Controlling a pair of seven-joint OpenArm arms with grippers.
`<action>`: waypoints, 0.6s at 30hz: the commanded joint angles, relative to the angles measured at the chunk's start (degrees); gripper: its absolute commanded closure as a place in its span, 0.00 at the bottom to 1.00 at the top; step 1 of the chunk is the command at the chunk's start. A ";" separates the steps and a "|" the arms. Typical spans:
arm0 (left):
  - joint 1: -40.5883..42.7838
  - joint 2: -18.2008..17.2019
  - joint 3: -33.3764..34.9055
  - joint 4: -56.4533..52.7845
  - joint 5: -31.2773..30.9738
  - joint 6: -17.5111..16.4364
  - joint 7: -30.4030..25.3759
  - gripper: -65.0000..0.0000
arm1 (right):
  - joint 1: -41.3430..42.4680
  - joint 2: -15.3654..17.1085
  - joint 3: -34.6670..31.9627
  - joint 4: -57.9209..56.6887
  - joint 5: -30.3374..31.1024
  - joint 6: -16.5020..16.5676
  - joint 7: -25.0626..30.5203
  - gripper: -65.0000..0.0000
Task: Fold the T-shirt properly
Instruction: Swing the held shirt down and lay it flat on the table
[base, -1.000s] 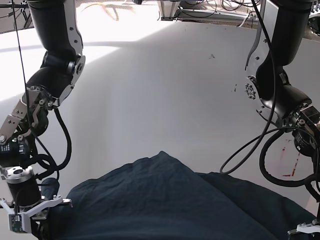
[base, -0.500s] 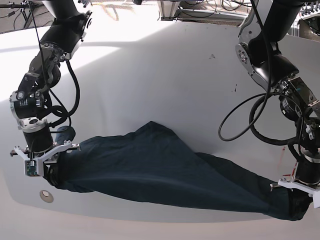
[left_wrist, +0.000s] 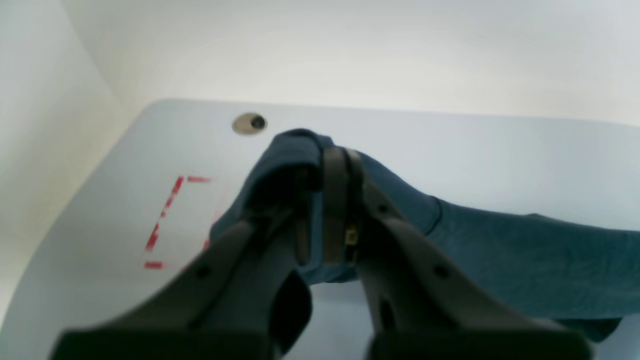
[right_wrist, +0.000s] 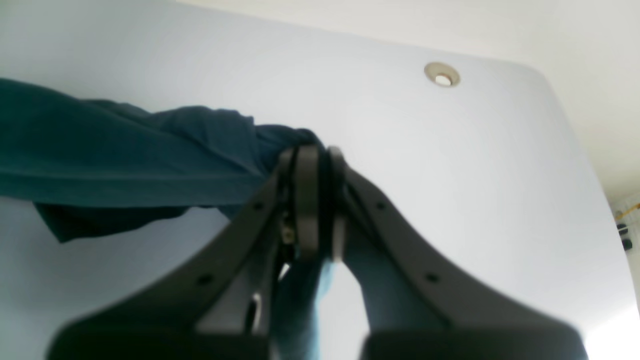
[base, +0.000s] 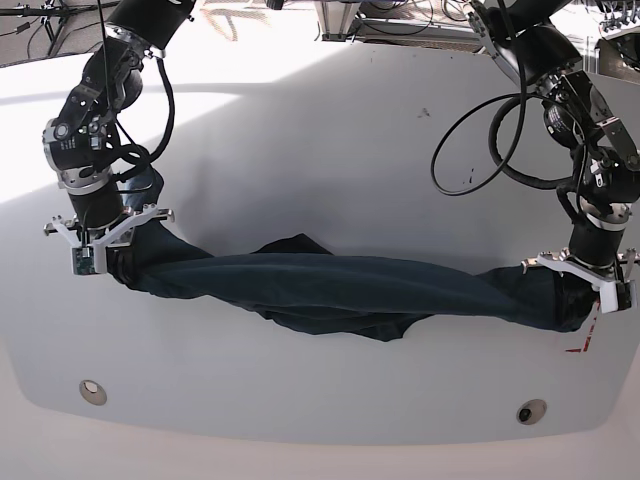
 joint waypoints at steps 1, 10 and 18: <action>3.97 -0.68 -1.27 1.44 -2.69 0.18 -1.59 1.00 | -2.74 -1.06 -0.09 1.31 1.08 0.75 1.77 0.99; 16.45 -0.59 -5.23 1.53 -7.88 0.18 -1.76 1.00 | -11.27 -5.98 0.18 1.31 1.08 0.75 1.85 0.99; 26.30 -0.68 -9.62 1.35 -9.72 -3.60 -1.76 1.00 | -18.12 -8.00 -0.26 1.40 1.08 0.75 1.85 0.99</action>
